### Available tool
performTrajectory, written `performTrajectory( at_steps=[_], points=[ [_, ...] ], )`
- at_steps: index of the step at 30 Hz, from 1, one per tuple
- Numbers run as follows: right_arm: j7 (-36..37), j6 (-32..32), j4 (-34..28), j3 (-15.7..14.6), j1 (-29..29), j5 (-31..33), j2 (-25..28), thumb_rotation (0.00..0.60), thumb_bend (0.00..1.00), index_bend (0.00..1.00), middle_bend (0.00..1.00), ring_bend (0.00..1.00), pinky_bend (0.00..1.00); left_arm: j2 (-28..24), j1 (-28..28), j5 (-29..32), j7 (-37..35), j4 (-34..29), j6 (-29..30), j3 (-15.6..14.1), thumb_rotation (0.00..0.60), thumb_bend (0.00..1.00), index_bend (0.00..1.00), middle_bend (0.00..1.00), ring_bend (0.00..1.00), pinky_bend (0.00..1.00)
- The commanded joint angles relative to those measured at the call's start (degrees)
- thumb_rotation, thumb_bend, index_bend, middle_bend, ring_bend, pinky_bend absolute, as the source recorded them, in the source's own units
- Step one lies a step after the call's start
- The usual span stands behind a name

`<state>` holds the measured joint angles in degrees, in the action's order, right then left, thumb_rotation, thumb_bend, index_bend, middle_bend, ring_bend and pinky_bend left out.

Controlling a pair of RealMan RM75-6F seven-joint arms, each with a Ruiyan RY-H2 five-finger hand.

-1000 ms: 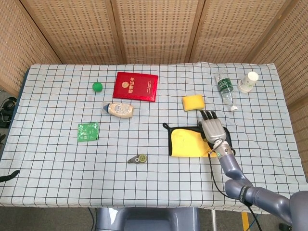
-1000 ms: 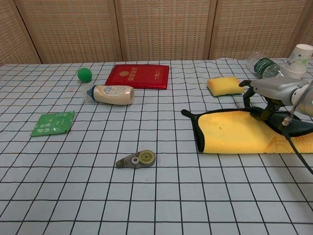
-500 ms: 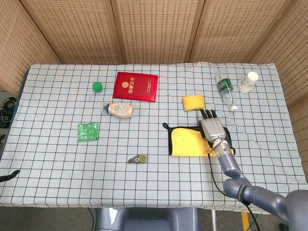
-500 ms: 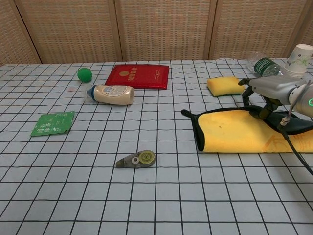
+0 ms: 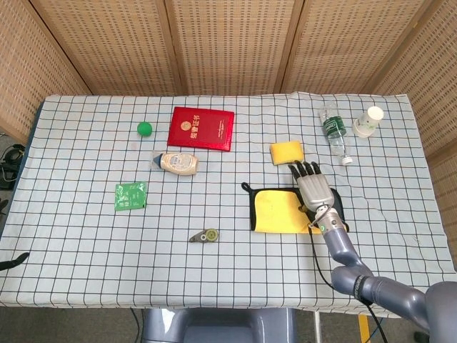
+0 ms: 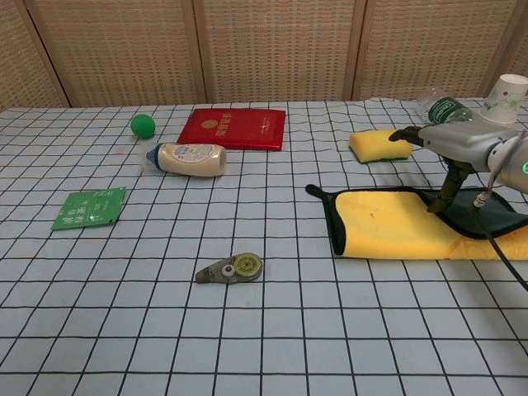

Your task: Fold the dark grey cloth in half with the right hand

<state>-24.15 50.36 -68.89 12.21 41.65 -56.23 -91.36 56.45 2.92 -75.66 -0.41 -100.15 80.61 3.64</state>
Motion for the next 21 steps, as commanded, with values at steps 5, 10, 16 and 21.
performTrajectory(
  at_steps=[5, 10, 16, 21],
  points=[
    [5.17, 5.46, -8.05, -0.89, -3.29, -6.72, 6.08, 0.600, 0.00, 0.17, 0.00, 0.00, 0.00, -0.13, -0.14, -0.38, -0.26, -0.13, 0.32, -0.09, 0.600, 0.00, 0.00, 0.00, 0.00, 0.00],
    [7.80, 7.00, -13.98, -3.86, -6.47, -10.40, 11.38, 0.600, 0.01, 0.33, 0.00, 0.00, 0.00, -0.17, -0.21, -0.97, -0.20, -0.35, 0.58, -0.27, 0.600, 0.00, 0.00, 0.00, 0.00, 0.00],
    [9.74, 9.62, -17.27, -9.21, -10.22, -17.18, 15.50, 0.600, 0.12, 0.42, 0.00, 0.00, 0.00, -0.14, -0.33, -1.82, 0.25, -0.77, 1.07, -0.55, 0.600, 0.00, 0.00, 0.00, 0.00, 0.00],
    [10.75, 12.32, -14.49, -12.34, -12.13, -22.72, 15.03, 0.600, 0.22, 0.48, 0.00, 0.00, 0.00, 0.01, -0.39, -2.17, 0.65, -0.91, 1.26, -0.74, 0.600, 0.00, 0.00, 0.00, 0.00, 0.00]
  ],
)
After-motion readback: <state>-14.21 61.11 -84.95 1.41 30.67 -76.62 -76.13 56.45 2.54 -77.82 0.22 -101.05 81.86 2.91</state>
